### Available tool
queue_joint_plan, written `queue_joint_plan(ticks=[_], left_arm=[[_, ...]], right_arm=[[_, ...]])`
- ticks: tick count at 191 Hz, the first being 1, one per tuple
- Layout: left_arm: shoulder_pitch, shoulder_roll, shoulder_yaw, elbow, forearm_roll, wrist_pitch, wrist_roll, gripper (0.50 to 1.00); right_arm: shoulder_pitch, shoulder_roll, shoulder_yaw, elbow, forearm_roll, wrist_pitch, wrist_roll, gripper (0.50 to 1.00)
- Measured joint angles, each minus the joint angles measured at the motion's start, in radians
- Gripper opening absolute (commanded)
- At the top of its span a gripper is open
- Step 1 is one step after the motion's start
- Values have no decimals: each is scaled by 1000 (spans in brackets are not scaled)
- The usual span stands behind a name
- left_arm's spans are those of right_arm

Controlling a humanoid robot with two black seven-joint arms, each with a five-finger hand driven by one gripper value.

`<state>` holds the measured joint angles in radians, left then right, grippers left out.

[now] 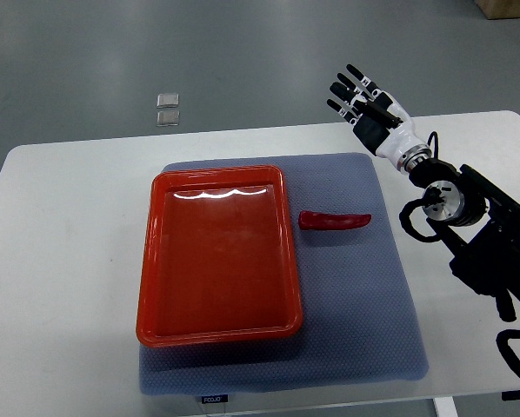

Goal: Place red pepper on red tray
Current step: 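Move the right hand down and toward the red pepper beside the tray, then lower the right hand over the red pepper with fingers open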

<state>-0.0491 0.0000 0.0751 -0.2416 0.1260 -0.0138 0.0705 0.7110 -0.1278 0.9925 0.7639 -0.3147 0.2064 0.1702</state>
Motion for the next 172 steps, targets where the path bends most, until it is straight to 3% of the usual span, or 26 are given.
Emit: queue_joint_plan(ticks=[42, 90, 147, 172], left_arm=[[0, 0, 0, -3, 0, 0, 0, 1000], [0, 0, 1, -35, 1, -1, 3, 1000], [0, 0, 1, -40, 0, 0, 5, 1000], [0, 0, 1, -39, 0, 0, 6, 1000]], right_arm=[[129, -176, -319, 25, -229, 23, -4, 921], [316, -400, -773, 191, -607, 55, -59, 921], [345, -424, -877, 266, -729, -72, -50, 919], [312, -410, -876, 272, -732, -131, -15, 919]])
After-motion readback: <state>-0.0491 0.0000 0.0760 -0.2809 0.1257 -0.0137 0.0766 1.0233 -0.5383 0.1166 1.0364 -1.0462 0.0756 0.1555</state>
